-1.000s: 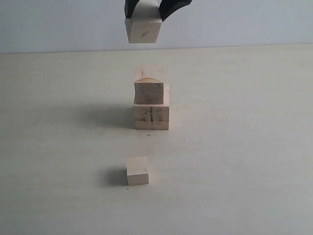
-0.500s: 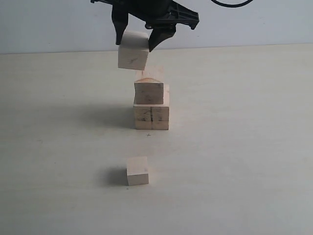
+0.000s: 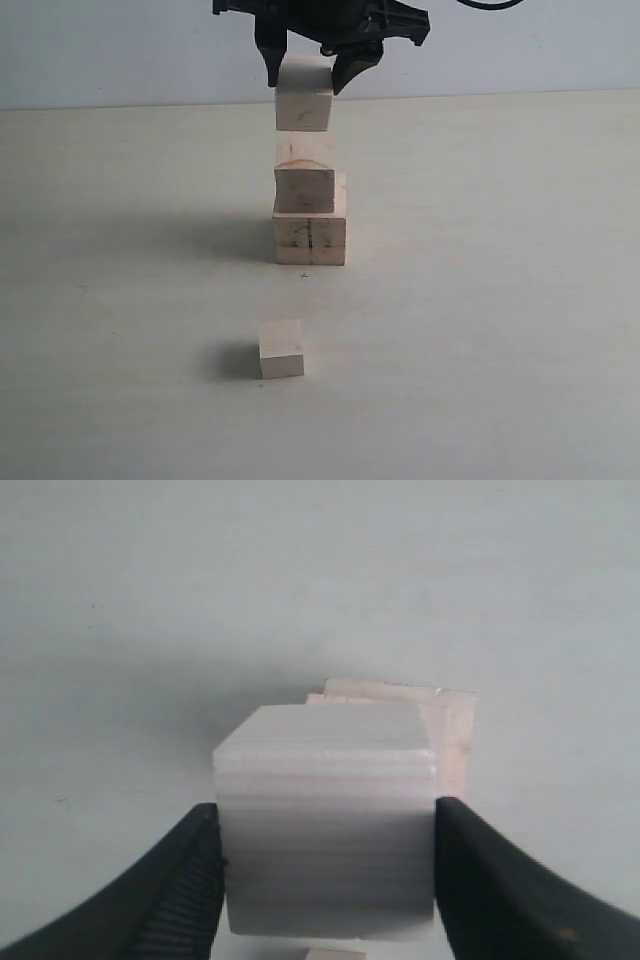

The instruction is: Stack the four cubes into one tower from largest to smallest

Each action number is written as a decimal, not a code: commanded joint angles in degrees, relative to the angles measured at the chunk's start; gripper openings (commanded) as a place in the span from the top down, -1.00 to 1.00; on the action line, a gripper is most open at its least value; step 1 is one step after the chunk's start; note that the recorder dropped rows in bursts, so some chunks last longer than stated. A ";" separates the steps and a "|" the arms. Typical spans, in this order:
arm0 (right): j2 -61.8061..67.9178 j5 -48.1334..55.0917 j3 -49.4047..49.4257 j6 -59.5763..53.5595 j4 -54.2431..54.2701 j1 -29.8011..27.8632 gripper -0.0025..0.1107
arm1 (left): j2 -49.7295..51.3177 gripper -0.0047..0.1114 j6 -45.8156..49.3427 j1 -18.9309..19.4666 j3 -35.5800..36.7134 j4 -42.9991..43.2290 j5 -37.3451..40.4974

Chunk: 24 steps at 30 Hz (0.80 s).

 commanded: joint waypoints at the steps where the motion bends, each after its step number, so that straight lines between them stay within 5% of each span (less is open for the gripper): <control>1: 1.10 -0.40 -0.07 0.13 -1.72 0.03 0.27 | -0.31 0.92 -0.37 -0.30 -0.12 0.08 -0.60; 24: 2.73 -0.40 -0.07 1.24 1.61 -0.01 0.34 | -0.31 0.92 -0.37 -0.30 -0.12 0.08 -0.60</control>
